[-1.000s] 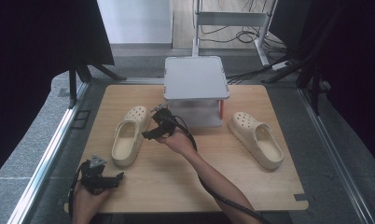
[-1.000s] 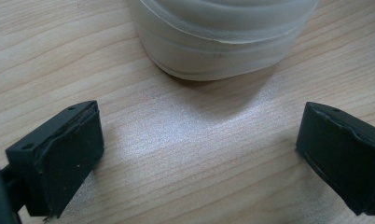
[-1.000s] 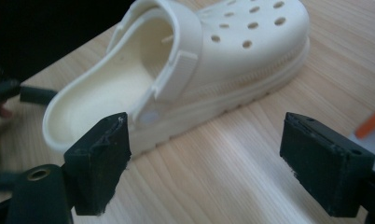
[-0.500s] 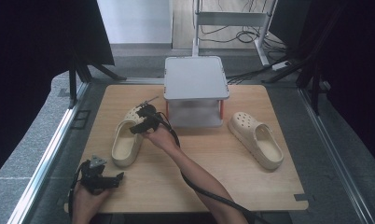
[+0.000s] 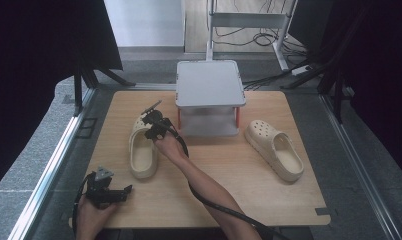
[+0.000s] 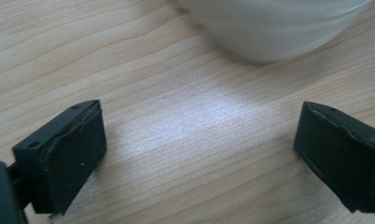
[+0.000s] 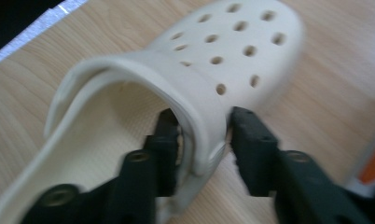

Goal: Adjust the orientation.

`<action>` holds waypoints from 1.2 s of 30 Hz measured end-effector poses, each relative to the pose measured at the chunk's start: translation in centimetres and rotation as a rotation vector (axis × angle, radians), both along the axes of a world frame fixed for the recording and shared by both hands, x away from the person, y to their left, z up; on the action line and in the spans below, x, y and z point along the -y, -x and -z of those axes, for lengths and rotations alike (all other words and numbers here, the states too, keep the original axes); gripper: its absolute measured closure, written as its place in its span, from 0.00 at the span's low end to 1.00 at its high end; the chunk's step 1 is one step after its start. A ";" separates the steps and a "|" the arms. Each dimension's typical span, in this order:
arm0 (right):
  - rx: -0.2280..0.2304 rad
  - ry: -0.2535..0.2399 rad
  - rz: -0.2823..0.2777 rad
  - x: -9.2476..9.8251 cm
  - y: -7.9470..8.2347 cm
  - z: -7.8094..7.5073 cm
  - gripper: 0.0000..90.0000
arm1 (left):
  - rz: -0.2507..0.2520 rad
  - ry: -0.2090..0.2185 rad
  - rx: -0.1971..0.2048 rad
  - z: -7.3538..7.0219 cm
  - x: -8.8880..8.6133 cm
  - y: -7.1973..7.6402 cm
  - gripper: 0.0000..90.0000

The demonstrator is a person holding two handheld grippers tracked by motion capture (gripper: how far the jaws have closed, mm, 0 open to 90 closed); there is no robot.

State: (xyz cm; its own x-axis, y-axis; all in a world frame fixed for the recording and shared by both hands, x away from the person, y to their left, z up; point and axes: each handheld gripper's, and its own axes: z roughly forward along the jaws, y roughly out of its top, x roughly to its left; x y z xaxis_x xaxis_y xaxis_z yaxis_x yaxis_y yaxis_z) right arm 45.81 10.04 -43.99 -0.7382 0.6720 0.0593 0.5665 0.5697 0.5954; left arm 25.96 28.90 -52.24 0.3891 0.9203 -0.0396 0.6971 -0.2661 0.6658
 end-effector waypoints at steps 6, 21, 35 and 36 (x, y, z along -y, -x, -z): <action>0.003 0.033 -0.014 1.5 -0.3 -0.5 0.85 | 0.000 -0.002 0.000 0.0 0.0 0.0 0.04; 0.020 -0.004 -0.165 4.4 2.3 -3.2 0.85 | 0.000 -0.002 0.000 0.0 0.0 0.0 0.04; 0.020 -0.046 -0.275 8.9 5.5 -5.2 0.85 | 0.000 -0.003 0.001 0.0 0.0 0.0 0.04; 0.016 -0.054 -0.283 9.4 5.9 -5.3 0.85 | 0.000 -0.003 0.001 0.0 0.0 0.0 0.04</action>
State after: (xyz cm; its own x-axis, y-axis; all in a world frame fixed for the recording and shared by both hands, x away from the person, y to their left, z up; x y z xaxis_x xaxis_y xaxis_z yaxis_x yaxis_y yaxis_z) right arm 39.95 0.63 -38.68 -0.8969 0.4355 0.0763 0.3800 0.6711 0.6366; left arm 25.97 28.89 -52.24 0.3895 0.9203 -0.0362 0.6963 -0.2685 0.6656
